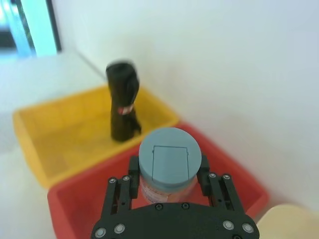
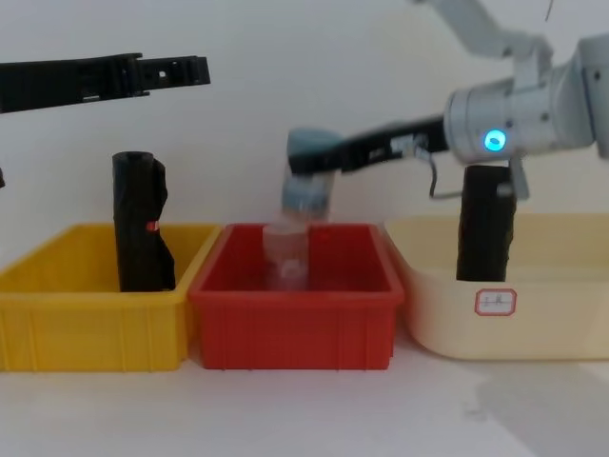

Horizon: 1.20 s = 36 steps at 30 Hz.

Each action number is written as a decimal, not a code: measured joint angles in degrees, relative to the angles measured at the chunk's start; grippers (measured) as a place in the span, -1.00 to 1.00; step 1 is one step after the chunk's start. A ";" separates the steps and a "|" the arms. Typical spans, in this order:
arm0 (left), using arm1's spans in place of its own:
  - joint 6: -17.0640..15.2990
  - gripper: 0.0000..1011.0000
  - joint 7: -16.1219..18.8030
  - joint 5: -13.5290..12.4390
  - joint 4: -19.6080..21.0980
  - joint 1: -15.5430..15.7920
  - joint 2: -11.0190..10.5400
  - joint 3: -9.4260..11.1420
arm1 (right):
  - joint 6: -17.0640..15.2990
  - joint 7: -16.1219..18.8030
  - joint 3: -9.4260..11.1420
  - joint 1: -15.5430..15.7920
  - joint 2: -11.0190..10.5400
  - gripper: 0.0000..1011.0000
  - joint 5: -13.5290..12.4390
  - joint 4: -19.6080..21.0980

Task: Pick up the garbage bag with the one hand and transfer it to the other hand.

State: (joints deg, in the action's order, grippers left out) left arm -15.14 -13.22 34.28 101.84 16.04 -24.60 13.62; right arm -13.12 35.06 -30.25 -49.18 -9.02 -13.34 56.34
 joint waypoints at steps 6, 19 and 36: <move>0.00 0.98 0.00 0.00 0.00 0.00 0.00 0.00 | 0.34 -0.29 2.75 -0.09 -1.62 0.32 -1.76 3.36; 0.00 0.98 0.00 0.00 0.00 0.00 0.00 0.00 | 2.75 -0.94 6.36 -0.19 -6.75 0.32 -2.94 5.86; 0.00 0.98 0.00 0.00 0.00 0.00 0.00 0.00 | 7.04 -1.63 5.98 -1.01 -9.19 0.68 -1.53 1.60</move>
State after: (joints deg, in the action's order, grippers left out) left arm -15.14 -13.22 34.29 101.84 16.04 -24.60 13.62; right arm -6.09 33.43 -24.27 -50.19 -18.21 -14.87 57.94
